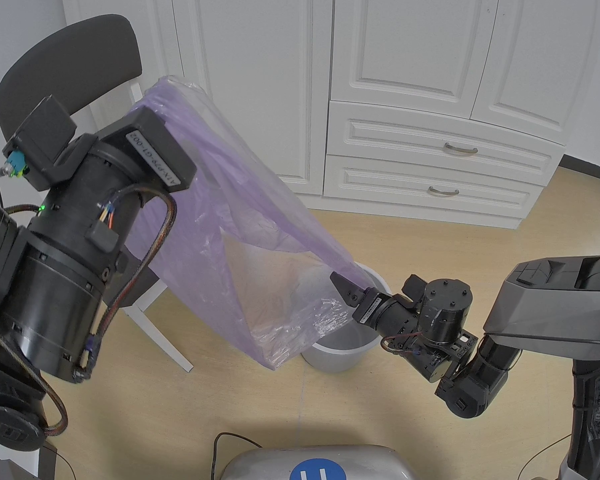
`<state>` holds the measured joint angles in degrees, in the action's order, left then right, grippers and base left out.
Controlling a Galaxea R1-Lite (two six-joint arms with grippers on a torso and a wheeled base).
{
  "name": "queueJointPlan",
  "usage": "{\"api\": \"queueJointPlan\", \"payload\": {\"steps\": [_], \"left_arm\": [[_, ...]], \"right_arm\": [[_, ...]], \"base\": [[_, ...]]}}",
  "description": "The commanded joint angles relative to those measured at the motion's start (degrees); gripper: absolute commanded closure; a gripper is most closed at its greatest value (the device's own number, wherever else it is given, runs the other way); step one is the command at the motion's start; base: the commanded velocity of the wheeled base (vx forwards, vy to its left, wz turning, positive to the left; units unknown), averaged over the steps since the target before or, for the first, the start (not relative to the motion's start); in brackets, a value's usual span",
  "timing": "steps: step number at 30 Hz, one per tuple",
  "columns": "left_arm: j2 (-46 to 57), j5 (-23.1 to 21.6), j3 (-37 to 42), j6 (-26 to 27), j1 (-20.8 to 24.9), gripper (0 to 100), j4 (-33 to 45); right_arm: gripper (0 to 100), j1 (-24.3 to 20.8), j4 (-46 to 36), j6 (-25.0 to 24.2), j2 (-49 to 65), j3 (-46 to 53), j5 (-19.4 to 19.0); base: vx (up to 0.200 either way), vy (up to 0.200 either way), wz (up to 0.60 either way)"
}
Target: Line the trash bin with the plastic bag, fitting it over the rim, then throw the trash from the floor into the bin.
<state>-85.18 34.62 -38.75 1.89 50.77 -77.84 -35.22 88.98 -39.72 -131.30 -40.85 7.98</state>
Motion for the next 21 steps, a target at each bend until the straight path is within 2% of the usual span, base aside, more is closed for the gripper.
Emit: {"api": "queueJointPlan", "payload": {"steps": [1, 2, 3, 8, 21], "left_arm": [[-0.3, 0.0, 0.0, 0.0, 0.3, 100, 0.0], [-0.3, 0.0, 0.1, 0.0, 0.3, 100, 0.0], [-0.3, 0.0, 0.1, 0.0, 0.3, 100, 0.0], [-0.3, 0.0, 0.1, 0.0, 0.3, 100, 0.0], [-1.0, 0.0, 0.4, -0.1, 0.3, 100, 0.1]], "right_arm": [[0, -0.1, 1.0, 0.0, 0.2, 0.0, 0.0], [0, -0.2, 1.0, 0.0, 0.3, 0.1, 0.0], [100, -0.2, 1.0, 0.0, 0.6, 0.1, 0.0], [100, -0.3, 1.0, -2.6, 3.2, 0.9, -1.3], [100, -0.6, 1.0, -2.0, 5.8, 2.2, -1.2]], "base": [[0.0, 0.0, 0.0], [0.0, 0.0, 0.0], [0.0, 0.0, 0.0], [0.0, 0.0, 0.0], [0.0, 0.0, 0.0]]}}
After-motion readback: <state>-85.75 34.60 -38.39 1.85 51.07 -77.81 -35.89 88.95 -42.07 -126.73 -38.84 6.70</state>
